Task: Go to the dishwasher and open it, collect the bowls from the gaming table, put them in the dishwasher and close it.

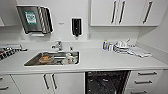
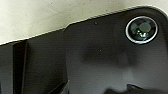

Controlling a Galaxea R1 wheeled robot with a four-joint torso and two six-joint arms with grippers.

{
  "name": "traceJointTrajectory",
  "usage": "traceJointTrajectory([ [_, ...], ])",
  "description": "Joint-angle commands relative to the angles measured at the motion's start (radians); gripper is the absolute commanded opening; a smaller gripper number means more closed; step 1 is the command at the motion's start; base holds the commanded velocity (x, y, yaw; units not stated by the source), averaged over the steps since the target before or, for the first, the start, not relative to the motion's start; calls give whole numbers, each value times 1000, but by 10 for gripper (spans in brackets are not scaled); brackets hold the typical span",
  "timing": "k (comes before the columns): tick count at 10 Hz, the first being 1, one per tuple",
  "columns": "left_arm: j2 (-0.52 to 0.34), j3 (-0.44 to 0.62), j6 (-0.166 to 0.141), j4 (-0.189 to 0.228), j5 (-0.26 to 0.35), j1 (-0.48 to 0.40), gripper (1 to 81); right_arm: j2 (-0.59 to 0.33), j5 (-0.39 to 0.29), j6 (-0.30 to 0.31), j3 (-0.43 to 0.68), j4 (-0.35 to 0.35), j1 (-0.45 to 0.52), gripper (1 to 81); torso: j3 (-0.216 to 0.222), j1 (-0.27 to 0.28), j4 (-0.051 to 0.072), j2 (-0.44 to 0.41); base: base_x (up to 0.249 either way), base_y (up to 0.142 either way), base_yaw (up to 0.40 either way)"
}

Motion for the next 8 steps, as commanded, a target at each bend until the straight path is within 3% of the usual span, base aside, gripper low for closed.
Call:
traceJointTrajectory([
  [1,5,2,0,-2,50,-46,811,-14,6,-206,9,227,64,811,0,0,0,0,0,0,0],
  [5,8,2,1,-2,50,-46,811,-11,13,-209,15,227,71,811,0,0,0,0,0,0,0],
  [6,7,2,0,-2,50,-46,811,-12,9,-209,16,226,80,811,0,-64,0,100,0,0,0],
  [8,2,2,0,-1,50,-49,811,-12,9,-210,15,226,83,811,0,-68,0,105,0,0,0],
])
